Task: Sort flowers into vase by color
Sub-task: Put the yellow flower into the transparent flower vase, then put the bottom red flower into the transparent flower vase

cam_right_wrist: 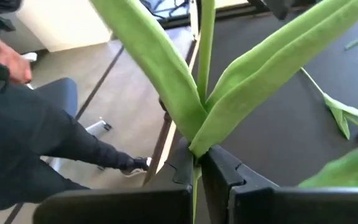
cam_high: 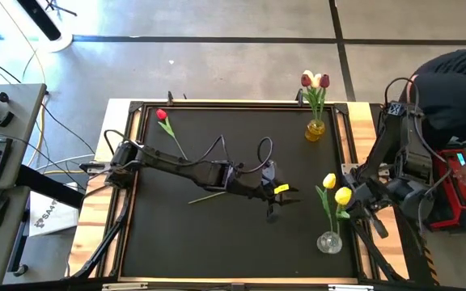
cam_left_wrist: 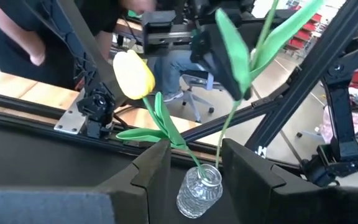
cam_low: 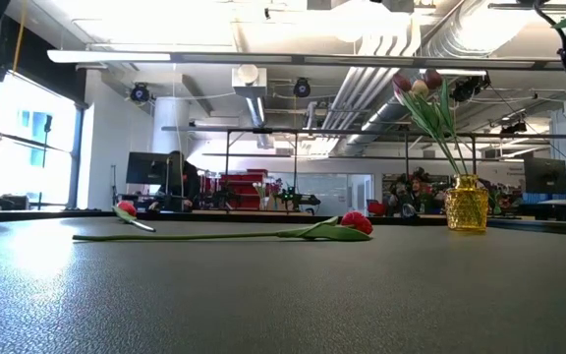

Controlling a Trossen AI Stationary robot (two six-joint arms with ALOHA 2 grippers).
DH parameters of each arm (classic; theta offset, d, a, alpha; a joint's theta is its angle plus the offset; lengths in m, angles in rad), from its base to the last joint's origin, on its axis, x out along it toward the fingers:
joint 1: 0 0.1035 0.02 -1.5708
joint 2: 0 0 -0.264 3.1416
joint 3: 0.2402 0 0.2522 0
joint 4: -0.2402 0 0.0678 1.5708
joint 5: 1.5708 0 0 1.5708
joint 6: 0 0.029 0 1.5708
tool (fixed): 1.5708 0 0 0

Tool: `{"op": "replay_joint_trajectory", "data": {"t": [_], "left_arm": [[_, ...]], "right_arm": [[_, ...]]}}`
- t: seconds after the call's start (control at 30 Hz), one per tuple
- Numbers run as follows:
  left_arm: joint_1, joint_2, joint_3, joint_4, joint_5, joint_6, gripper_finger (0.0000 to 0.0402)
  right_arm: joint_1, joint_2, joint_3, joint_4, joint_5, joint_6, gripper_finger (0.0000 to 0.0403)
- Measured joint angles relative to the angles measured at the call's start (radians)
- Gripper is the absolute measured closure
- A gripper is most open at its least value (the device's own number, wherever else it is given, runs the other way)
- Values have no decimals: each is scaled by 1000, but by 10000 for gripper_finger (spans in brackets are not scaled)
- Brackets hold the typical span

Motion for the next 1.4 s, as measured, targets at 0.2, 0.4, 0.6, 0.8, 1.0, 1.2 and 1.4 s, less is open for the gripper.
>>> {"op": "replay_joint_trajectory", "data": {"t": [0.2, 0.4, 0.6, 0.8, 1.0, 1.2, 1.4], "left_arm": [[0, 0, 0, 0, -3, -3, 271], [-2, 0, 0, 0, -23, -3, 271], [-3, 0, 0, 0, -24, -3, 271], [-3, 0, 0, 0, -24, -3, 271], [-2, 4, 0, 0, -24, -2, 271], [0, 39, -1, 15, -25, -55, 271], [-4, 85, -2, 17, -13, -80, 271]], "right_arm": [[0, 0, 0, 26, 1, -42, 403], [0, 63, 0, -4, 5, -42, 403], [0, 128, 0, -11, 0, -9, 402], [0, 147, 0, -28, -90, 168, 364], [0, 147, 0, -70, -212, 364, 275], [0, 138, 0, -80, -327, 590, 217], [0, 137, 0, -8, -479, 710, 210]]}}
